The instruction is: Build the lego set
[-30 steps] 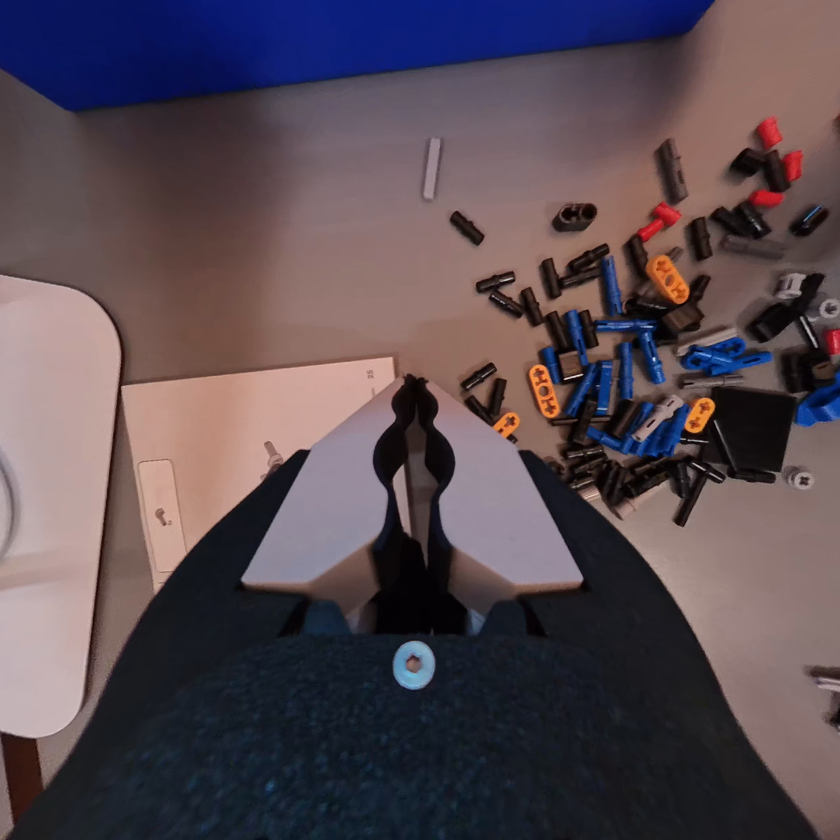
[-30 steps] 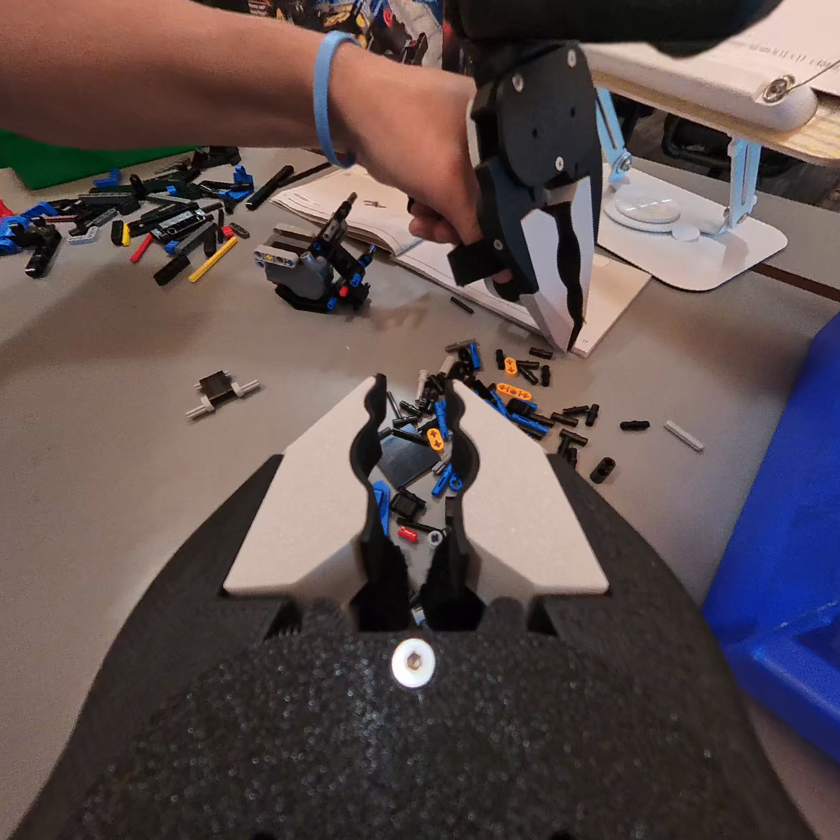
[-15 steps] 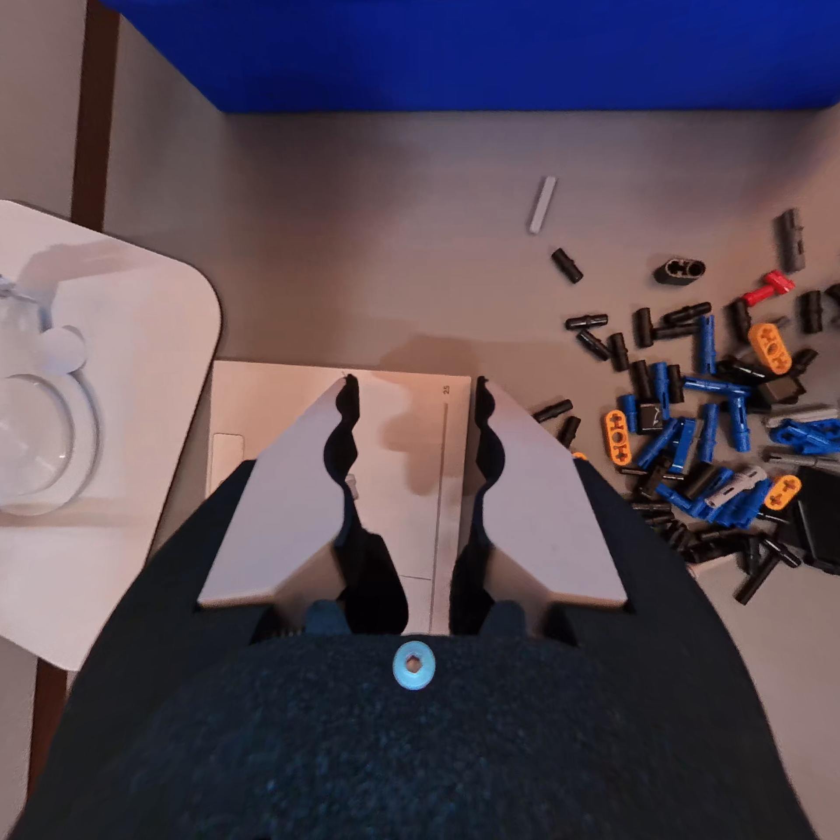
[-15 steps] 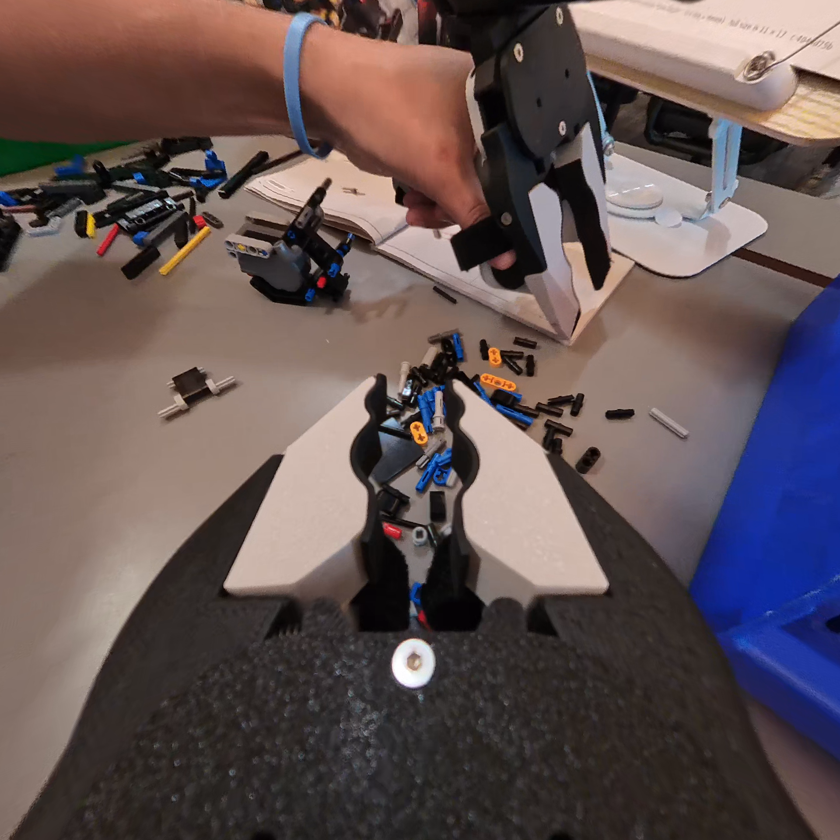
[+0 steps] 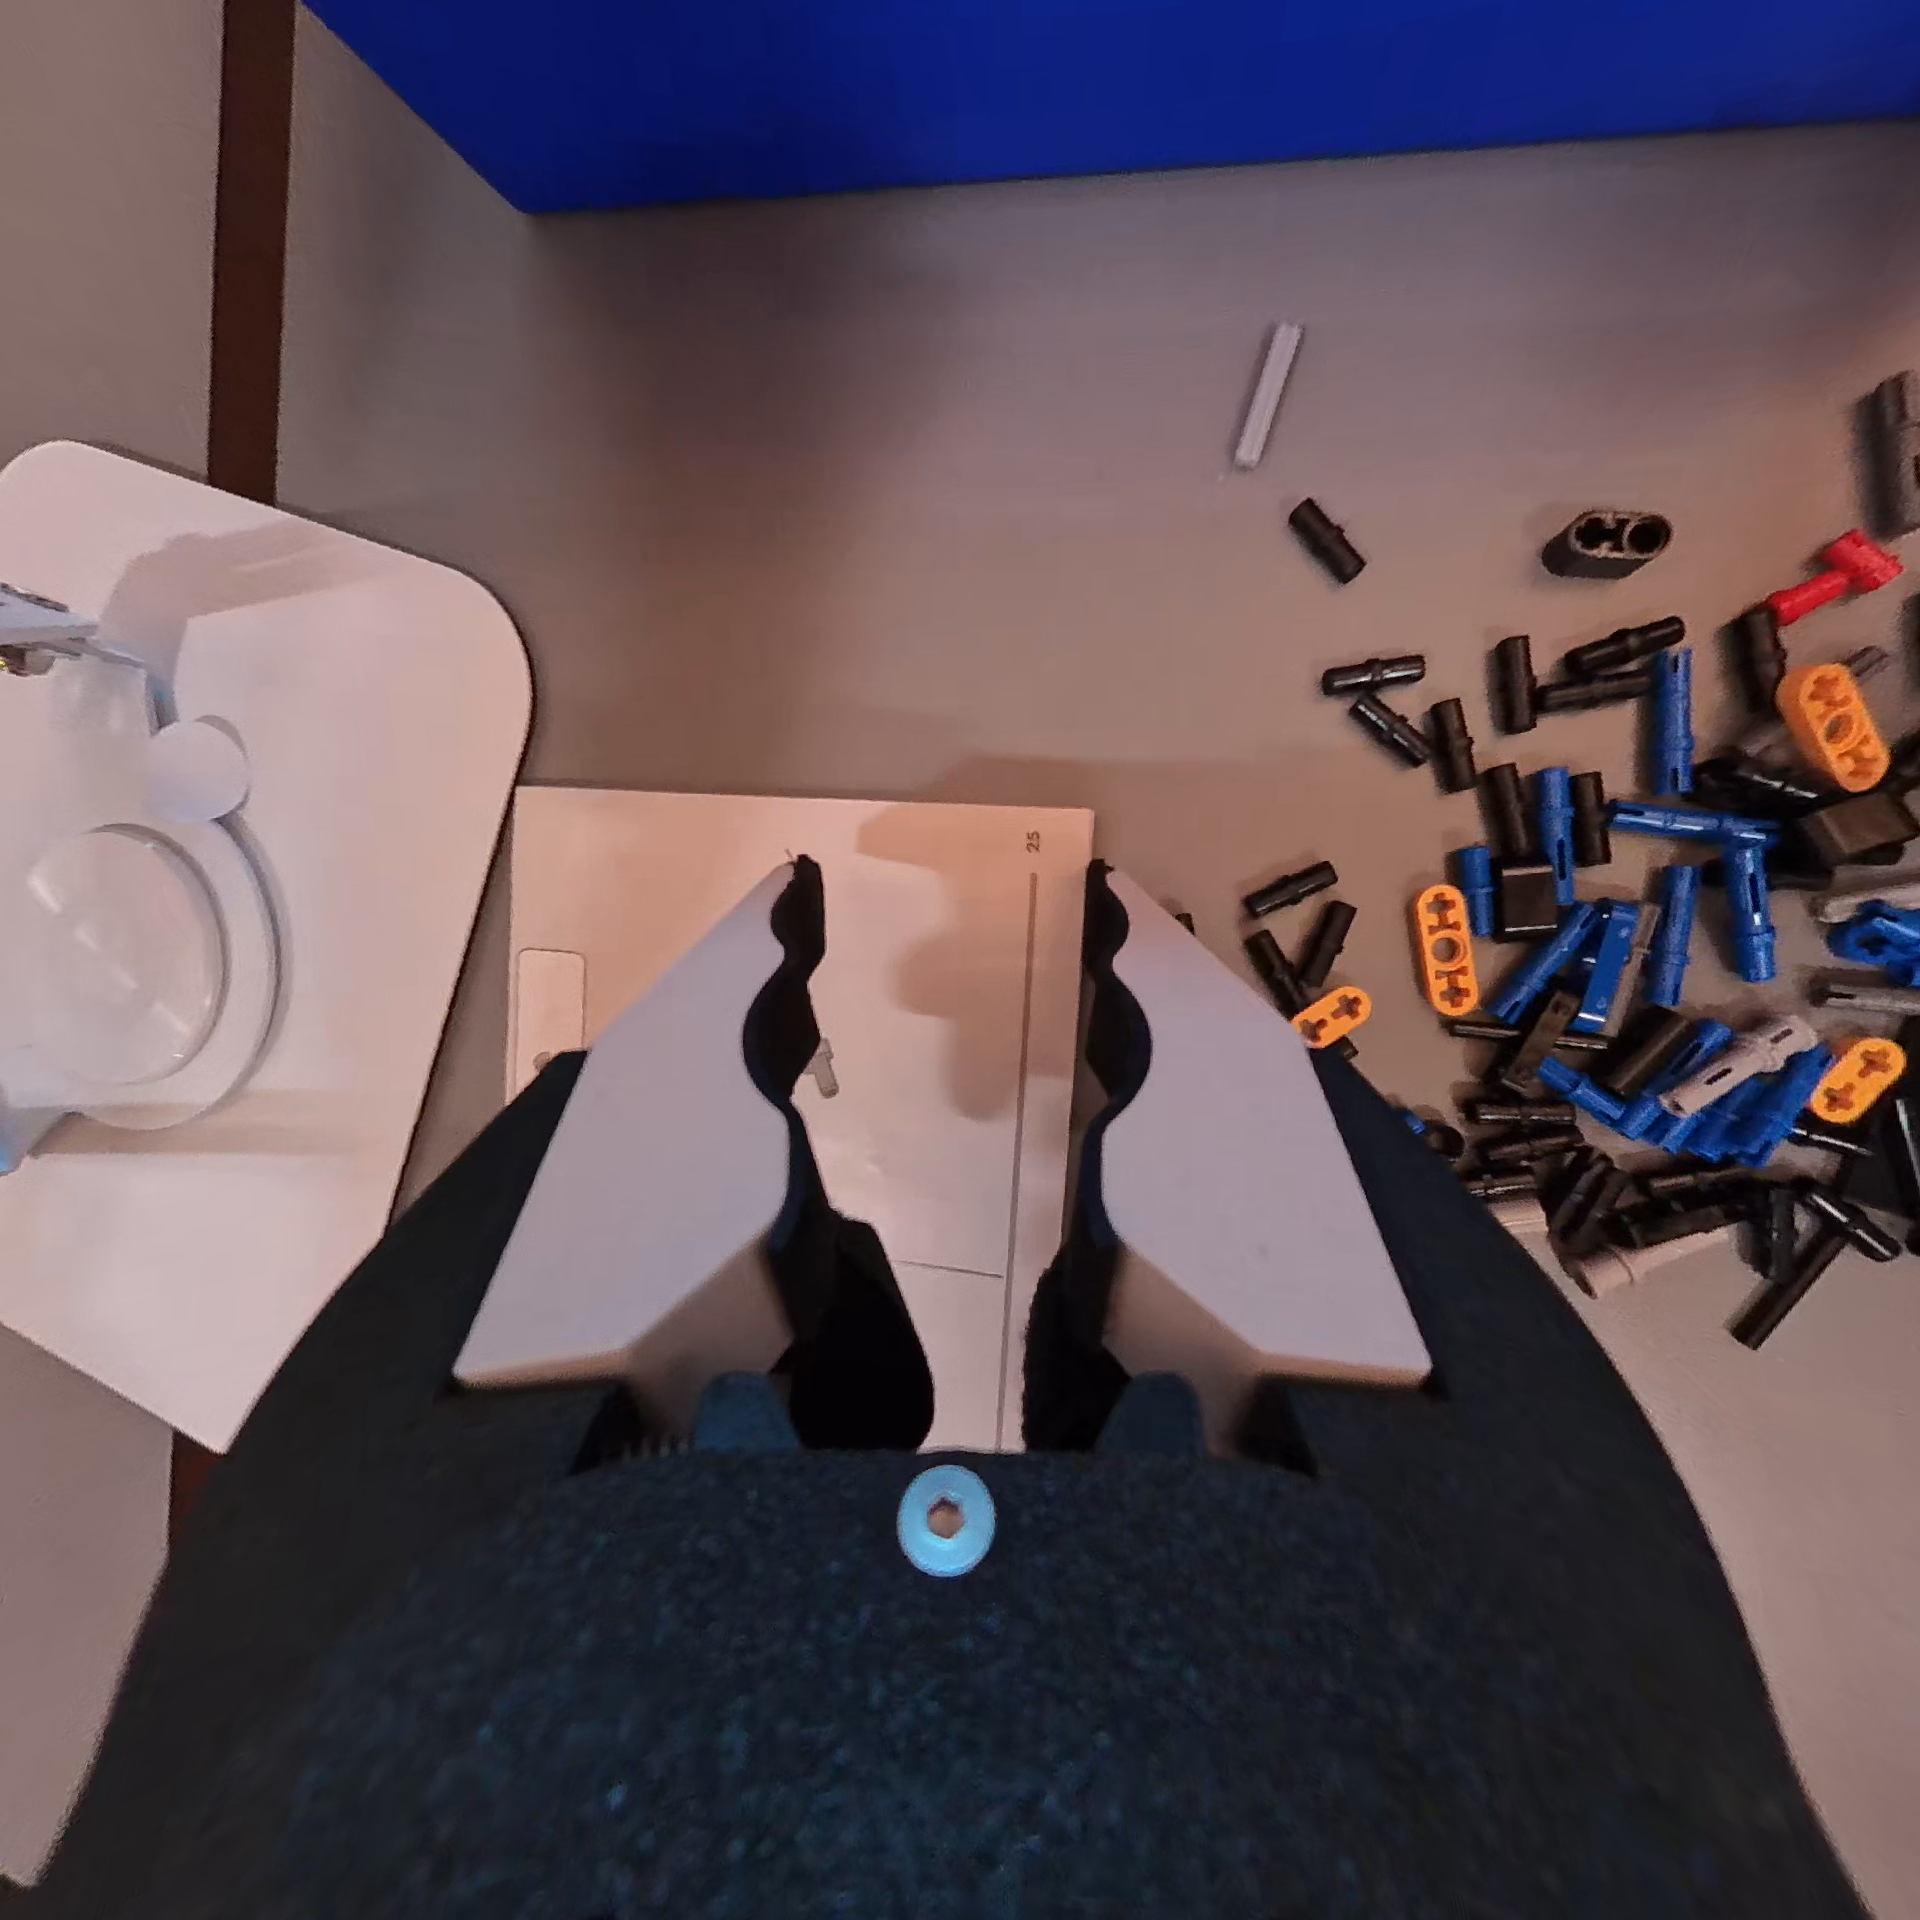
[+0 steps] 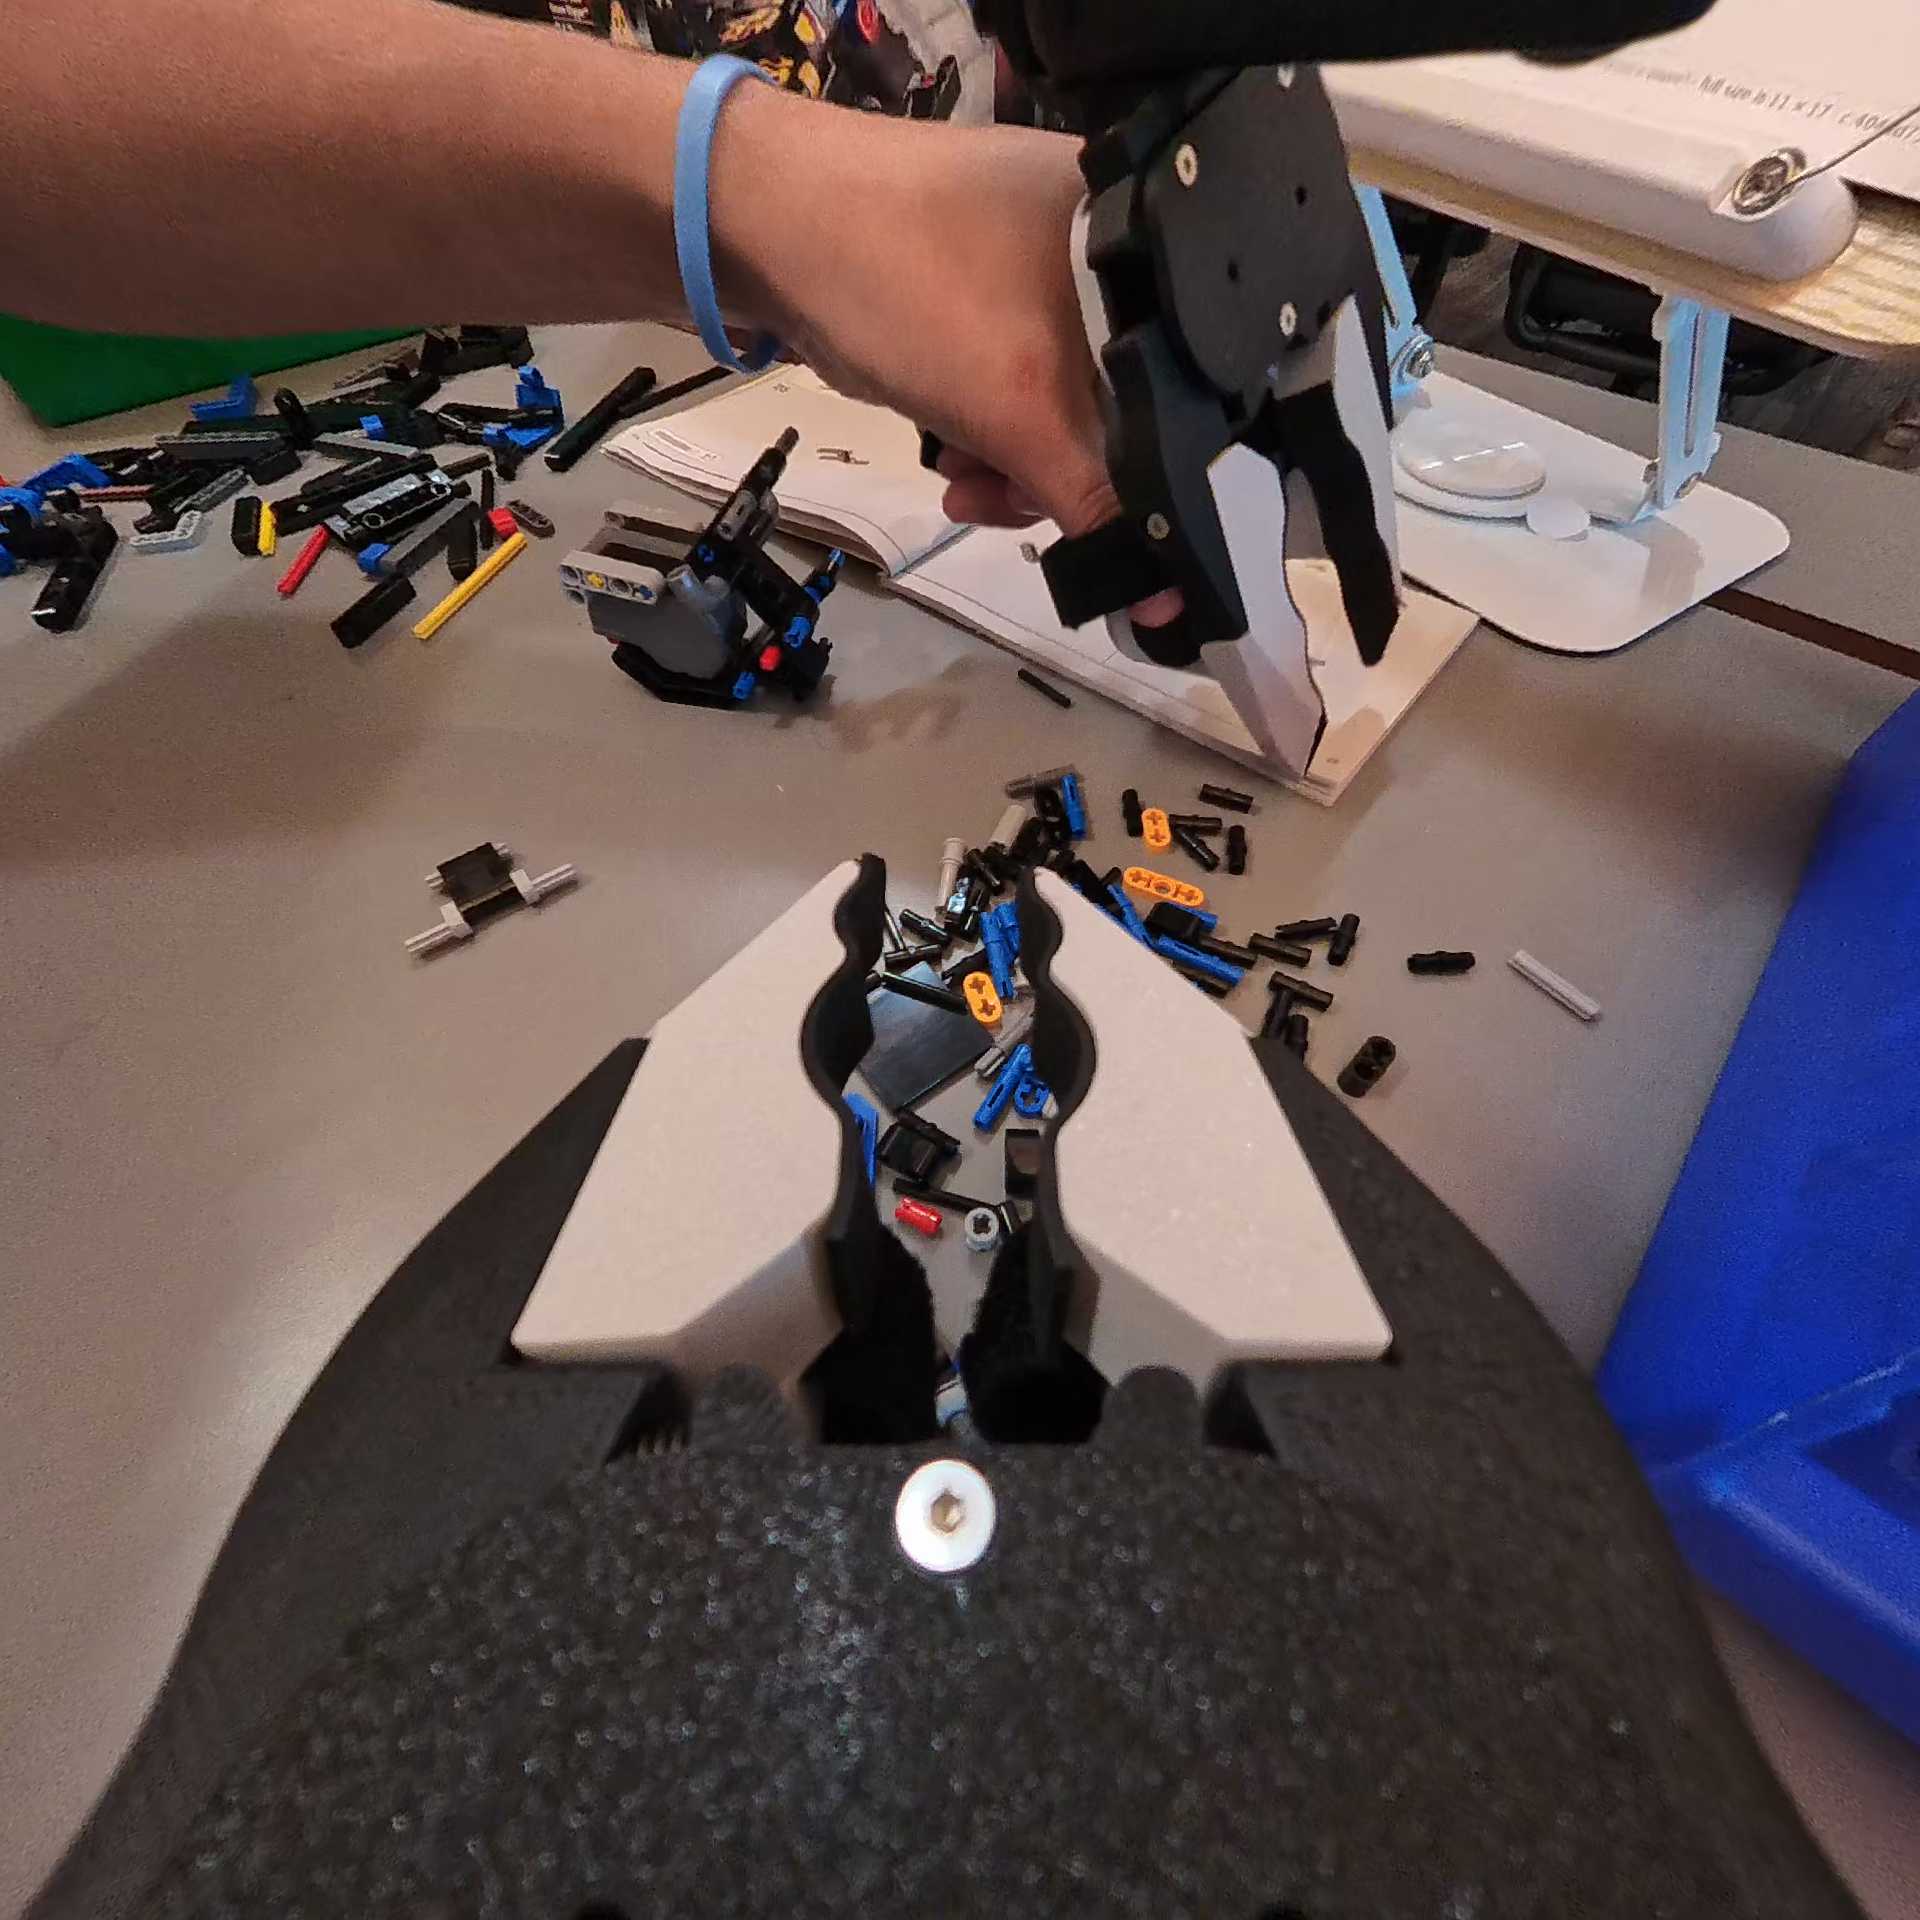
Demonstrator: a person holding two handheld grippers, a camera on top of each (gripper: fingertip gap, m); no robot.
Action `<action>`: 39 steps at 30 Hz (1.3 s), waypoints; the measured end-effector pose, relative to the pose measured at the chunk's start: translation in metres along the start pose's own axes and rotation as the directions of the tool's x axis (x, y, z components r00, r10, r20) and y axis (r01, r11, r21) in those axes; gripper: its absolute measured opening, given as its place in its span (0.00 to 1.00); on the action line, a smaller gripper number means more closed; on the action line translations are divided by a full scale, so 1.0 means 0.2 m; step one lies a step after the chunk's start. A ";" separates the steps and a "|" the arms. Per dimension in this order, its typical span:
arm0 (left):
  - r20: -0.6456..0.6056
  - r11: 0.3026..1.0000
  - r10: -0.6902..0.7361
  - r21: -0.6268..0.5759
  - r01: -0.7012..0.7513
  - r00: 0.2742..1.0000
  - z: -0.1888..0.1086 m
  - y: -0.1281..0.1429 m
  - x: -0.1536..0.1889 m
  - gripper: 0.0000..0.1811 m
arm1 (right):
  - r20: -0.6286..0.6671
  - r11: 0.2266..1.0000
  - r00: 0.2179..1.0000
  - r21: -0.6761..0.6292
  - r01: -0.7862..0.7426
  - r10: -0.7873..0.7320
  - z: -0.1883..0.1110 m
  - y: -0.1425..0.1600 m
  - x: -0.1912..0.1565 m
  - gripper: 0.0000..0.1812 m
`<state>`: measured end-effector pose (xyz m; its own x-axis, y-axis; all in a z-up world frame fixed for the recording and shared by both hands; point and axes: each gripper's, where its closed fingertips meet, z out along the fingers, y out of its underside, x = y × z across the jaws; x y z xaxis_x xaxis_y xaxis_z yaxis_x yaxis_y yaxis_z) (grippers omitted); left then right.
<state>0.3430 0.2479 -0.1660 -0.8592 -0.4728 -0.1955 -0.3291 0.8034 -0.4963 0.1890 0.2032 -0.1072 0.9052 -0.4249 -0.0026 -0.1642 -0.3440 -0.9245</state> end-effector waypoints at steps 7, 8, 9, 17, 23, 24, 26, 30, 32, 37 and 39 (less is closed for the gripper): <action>-0.097 1.000 0.001 0.020 0.001 0.995 -0.04 -0.01 0.07 0.00 | 0.007 1.000 1.000 -0.006 0.007 -0.007 0.00 0.01 -0.01 0.13; -0.102 1.000 0.009 0.024 -0.006 0.995 -0.04 -0.01 0.09 0.00 | 0.008 1.000 1.000 -0.007 0.007 -0.007 0.00 0.01 -0.01 0.13; -0.091 1.000 0.021 0.019 -0.020 0.996 -0.03 0.00 0.09 0.00 | 0.008 1.000 1.000 -0.007 0.006 -0.006 0.01 0.01 -0.01 0.13; -0.040 0.999 0.044 0.017 -0.043 0.998 -0.03 0.00 0.09 0.00 | 0.006 1.000 1.000 -0.018 0.005 -0.005 0.01 0.02 0.00 0.13; -0.002 0.998 0.048 0.040 -0.048 0.999 -0.07 0.00 0.05 0.02 | 0.004 0.999 1.000 -0.029 0.014 -0.014 0.02 0.03 -0.01 0.13; 0.005 0.998 0.046 0.043 -0.046 0.999 -0.07 0.00 0.04 0.05 | 0.006 0.999 1.000 -0.030 0.013 -0.013 0.02 0.03 -0.01 0.14; 0.013 0.998 0.043 0.050 -0.043 0.999 -0.06 0.00 0.03 0.10 | 0.007 0.999 1.000 -0.034 0.011 -0.011 0.02 0.03 -0.01 0.13; 0.009 0.998 0.061 0.005 -0.061 0.998 0.00 0.02 0.04 0.10 | 0.002 0.999 1.000 -0.037 0.011 -0.011 0.02 0.04 0.00 0.13; 0.007 0.996 0.087 -0.010 -0.087 0.996 0.01 0.02 0.05 0.07 | 0.004 0.999 1.000 -0.035 0.006 -0.005 0.02 0.04 0.00 0.13; 0.007 0.988 0.151 -0.024 -0.150 0.989 0.00 0.01 0.09 0.00 | 0.007 0.999 1.000 -0.037 0.006 -0.006 0.02 0.04 0.00 0.13; 0.044 0.988 0.152 -0.013 -0.151 0.987 -0.03 0.00 0.07 0.00 | 0.007 0.999 1.000 -0.036 0.006 -0.006 0.02 0.04 0.00 0.13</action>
<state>0.3279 0.2427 -0.1628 -0.8811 -0.3607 -0.3057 -0.2001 0.8703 -0.4501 0.1889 0.2043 -0.1162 0.9089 -0.4171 -0.0002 -0.1730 -0.3765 -0.9101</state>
